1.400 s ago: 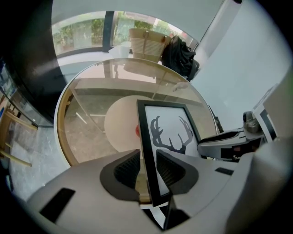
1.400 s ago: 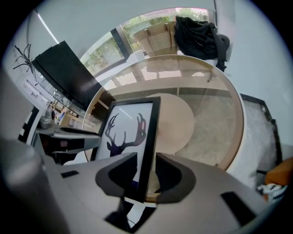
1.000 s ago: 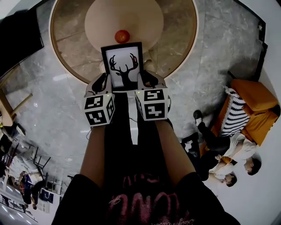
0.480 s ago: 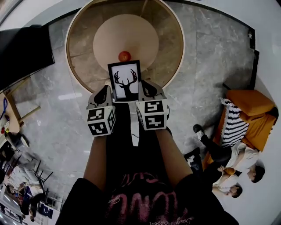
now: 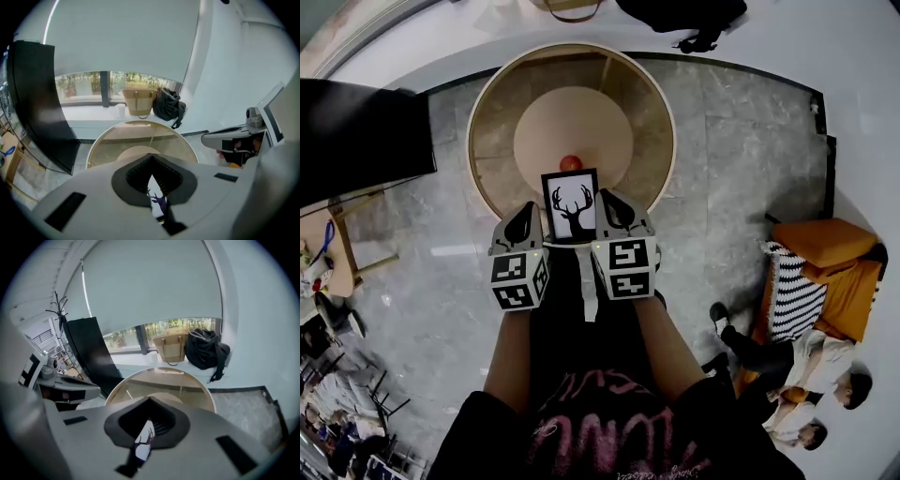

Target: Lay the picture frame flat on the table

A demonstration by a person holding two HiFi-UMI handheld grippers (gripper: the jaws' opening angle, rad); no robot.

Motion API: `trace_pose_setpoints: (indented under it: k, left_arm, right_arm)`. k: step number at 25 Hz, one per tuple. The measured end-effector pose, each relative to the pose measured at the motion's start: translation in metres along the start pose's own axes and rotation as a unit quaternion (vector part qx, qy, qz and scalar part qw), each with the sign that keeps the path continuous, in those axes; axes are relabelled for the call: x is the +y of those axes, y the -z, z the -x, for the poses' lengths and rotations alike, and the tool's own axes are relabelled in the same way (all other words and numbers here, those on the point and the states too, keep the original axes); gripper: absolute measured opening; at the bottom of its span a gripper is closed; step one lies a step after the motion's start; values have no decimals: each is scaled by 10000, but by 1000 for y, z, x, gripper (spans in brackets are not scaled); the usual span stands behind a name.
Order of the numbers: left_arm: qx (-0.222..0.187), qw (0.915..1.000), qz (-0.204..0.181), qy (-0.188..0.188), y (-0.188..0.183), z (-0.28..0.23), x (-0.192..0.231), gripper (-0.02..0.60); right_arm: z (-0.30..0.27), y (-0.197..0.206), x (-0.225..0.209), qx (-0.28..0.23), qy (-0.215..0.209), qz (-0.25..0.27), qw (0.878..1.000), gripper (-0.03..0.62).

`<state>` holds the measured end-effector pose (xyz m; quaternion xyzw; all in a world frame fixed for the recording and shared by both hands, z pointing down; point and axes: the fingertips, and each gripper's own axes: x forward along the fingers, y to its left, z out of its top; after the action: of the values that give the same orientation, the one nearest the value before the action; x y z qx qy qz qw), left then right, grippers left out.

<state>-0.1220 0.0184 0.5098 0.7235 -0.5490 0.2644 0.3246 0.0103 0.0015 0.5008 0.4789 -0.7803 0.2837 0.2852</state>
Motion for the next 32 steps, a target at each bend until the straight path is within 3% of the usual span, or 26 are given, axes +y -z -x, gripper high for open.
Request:
trace_pose_setpoints:
  k: [11,17,32]
  left_arm:
    - [-737,9969,-267,-118,-67,56,-6,9]
    - [-1059,9939,-213,-238,-93,88,0,9]
    - [-2121,9757,-437,-340,-183,146,-1,9]
  right_arm:
    - [52,-69,24,-813,-116,194,9964,20]
    - [74,-102,34,-1130,-140,211,9933,20]
    - [116,-190,59,-2028,-219,798,9757,20]
